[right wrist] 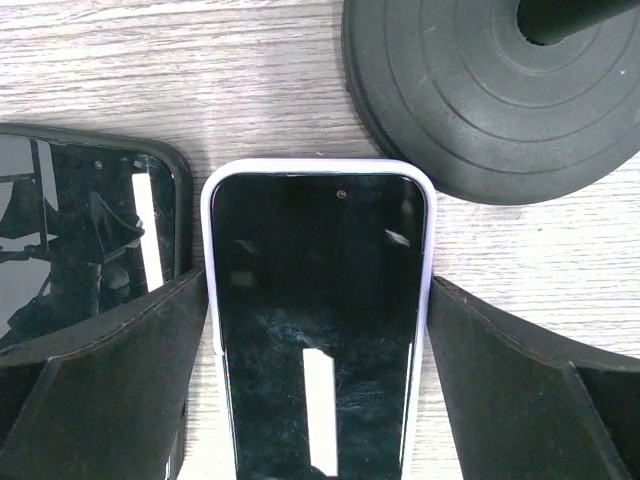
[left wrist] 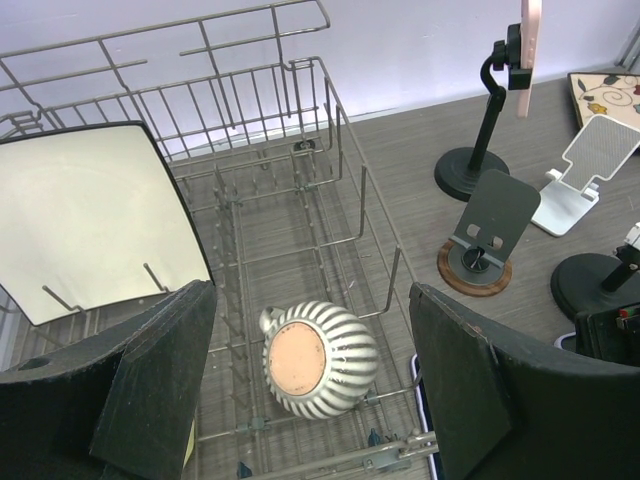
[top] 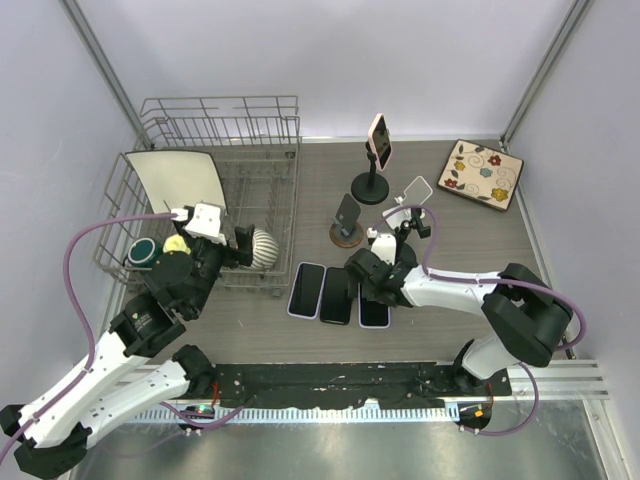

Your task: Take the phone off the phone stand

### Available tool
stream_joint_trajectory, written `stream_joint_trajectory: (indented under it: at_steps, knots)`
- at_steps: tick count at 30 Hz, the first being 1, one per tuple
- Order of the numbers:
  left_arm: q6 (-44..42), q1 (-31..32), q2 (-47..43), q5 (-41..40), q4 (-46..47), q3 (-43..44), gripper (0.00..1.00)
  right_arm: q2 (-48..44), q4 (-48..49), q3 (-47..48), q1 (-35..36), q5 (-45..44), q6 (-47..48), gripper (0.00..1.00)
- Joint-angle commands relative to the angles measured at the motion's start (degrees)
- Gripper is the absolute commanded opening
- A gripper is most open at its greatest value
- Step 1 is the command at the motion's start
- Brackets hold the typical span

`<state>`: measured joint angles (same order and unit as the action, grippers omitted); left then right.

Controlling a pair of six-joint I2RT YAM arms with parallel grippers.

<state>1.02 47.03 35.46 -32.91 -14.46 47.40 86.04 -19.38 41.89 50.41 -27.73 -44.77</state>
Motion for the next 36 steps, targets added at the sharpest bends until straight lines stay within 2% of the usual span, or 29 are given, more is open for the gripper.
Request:
stream_joint_trajectory:
  at_steps: [1,6,13,17,20,24,29,36]
  knots:
    - [-0.1,-0.4,-0.1,0.6,1.6,0.2,0.82,-1.8,-1.4,2.1,0.1,-0.2,-1.5,0.95]
    - [0.0,-0.4,-0.2,0.6,1.6,0.2,0.82,-4.2,-3.3,2.9,0.1,-0.2,-1.1,0.96]
    - [0.0,-0.4,-0.3,1.0,1.6,0.2,0.82,-12.1,-6.4,2.8,0.1,-0.3,0.0,0.95]
    - [0.1,-0.4,-0.4,1.0,1.5,0.3,0.82,-15.5,-8.0,2.6,0.2,-1.1,1.0,0.87]
    - [0.3,-0.4,-0.7,1.1,1.6,0.2,0.82,-19.2,-9.1,3.1,0.0,-3.4,2.9,0.75]
    - [0.3,-0.5,-1.1,1.1,1.6,0.2,0.82,-23.9,-7.9,3.4,-0.8,-7.2,7.3,0.74]
    - [0.3,-0.4,-1.7,1.1,1.6,0.2,0.82,-27.9,-7.0,5.2,-4.4,-9.5,12.1,0.74]
    - [0.4,-0.5,-2.0,1.1,1.5,-0.2,0.82,-31.5,-6.1,6.4,-13.9,-5.8,17.3,0.74]
